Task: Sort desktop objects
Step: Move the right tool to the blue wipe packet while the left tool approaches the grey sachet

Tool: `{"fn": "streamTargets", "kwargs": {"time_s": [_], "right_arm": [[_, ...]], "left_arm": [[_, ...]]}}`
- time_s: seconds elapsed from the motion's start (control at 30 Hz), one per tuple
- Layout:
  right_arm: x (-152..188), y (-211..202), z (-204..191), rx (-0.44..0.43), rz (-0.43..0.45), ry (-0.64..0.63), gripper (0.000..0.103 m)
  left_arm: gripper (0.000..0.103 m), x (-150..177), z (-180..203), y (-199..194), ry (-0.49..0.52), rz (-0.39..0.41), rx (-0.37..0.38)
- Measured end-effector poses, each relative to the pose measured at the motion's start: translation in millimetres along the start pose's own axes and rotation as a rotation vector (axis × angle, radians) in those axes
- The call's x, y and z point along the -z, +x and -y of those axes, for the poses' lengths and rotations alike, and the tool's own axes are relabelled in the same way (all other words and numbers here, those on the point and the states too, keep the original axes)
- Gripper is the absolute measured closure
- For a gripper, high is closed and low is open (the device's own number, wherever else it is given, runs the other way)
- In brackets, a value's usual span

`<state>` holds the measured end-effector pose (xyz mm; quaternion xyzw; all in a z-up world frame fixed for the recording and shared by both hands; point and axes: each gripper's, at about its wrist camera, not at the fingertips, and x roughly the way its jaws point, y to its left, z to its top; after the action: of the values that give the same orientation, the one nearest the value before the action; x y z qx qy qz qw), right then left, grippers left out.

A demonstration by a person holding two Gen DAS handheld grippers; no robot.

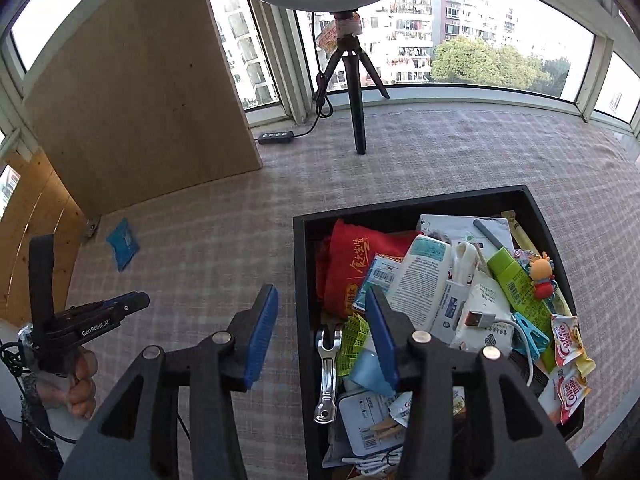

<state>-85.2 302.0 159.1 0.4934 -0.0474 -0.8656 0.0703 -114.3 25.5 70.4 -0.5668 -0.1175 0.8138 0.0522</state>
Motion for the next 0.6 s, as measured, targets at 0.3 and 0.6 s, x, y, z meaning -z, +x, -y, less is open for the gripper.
{"fn": "streamTargets", "kwargs": {"time_s": [0.3,0.6], "right_arm": [[-23,71,-148,-0.148,-0.079,-0.291,0.043],[-45,151,-273,-0.223,-0.14,-0.502,0.039]], "left_arm": [[0.069,-52,-159,-23,-0.291,0.073,-0.187],[0.061,-97,-254,-26,-0.573,0.096,-0.282]]}}
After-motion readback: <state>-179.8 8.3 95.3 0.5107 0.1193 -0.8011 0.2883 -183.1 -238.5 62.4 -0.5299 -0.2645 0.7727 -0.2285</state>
